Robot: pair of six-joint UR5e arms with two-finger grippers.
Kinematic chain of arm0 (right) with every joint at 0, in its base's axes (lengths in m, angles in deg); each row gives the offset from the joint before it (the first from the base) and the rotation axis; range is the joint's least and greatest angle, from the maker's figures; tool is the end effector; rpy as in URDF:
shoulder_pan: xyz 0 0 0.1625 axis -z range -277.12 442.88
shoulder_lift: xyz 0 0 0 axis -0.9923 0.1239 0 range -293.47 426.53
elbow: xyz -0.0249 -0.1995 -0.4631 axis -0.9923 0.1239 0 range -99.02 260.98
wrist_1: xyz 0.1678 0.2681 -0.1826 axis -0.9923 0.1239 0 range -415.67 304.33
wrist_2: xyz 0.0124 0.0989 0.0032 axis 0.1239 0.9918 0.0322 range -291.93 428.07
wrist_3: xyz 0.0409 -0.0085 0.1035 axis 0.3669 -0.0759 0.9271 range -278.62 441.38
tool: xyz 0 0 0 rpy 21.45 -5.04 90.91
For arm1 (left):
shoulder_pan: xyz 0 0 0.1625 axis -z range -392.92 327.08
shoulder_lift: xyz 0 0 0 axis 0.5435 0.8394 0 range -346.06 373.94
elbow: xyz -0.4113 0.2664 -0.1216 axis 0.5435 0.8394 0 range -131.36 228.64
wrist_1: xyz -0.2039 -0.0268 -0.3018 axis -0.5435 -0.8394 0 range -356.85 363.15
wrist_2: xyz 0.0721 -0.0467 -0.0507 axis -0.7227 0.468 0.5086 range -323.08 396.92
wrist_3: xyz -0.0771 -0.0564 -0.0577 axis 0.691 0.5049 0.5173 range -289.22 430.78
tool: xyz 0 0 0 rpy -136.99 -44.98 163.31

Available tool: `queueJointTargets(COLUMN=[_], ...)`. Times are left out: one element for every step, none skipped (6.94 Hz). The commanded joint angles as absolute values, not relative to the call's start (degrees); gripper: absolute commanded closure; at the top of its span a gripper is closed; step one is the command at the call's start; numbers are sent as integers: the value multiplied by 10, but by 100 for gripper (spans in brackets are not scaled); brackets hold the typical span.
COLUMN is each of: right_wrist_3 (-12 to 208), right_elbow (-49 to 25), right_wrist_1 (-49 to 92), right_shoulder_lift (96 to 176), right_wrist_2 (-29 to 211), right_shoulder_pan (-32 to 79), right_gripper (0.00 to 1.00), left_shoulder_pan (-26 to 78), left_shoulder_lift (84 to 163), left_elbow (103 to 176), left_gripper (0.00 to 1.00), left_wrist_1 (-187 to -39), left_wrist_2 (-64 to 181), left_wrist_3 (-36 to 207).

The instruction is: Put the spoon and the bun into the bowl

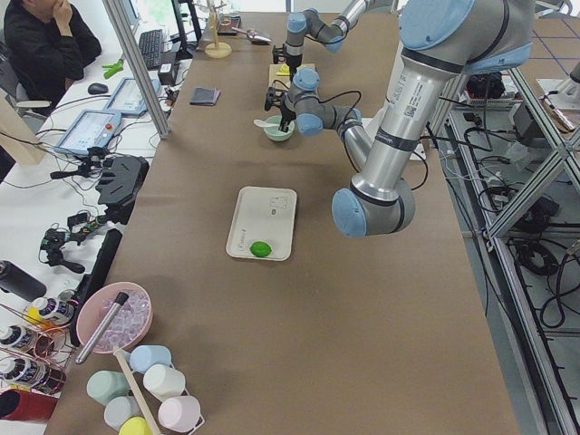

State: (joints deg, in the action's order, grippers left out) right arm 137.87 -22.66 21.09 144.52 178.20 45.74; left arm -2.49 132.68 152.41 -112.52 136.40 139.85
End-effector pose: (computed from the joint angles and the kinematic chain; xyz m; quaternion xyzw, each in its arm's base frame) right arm -0.3850 -0.4108 0.5281 0.0551 -0.3628 -0.0286 0.9298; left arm 0.4874 -0.4195 0.3237 0.1805 0.5331 -0.0223 0.8263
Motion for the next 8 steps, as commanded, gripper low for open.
queueJointTargets(right_wrist_3=[1379,1383,1400,1405,1405,1406,1407,1422], right_elbow=[-224,-230,-231,-241,-251,-257,-256,-254], right_wrist_1=[213,217,218,219,219,220,220,220], right_shoulder_lift=[1444,1445,1444,1443,1441,1422,1406,1391], right_wrist_2=[1785,1787,1786,1790,1814,1830,1832,1832], right_shoulder_pan=[456,447,435,422,405,396,395,395], right_gripper=[100,100,100,100,100,100,100,100], left_shoulder_pan=[-28,-30,-37,-44,-64,-90,-92,-92], left_shoulder_lift=[1330,1335,1344,1361,1390,1396,1397,1406], left_elbow=[1523,1523,1519,1501,1475,1468,1467,1467], left_gripper=[100,100,100,100,100,100,100,100], left_wrist_1=[-1125,-1125,-1125,-1125,-1125,-1124,-1119,-1096], left_wrist_2=[1361,1361,1360,1358,1316,1290,1289,1289], left_wrist_3=[1399,1399,1402,1434,1440,1440,1440,1439])
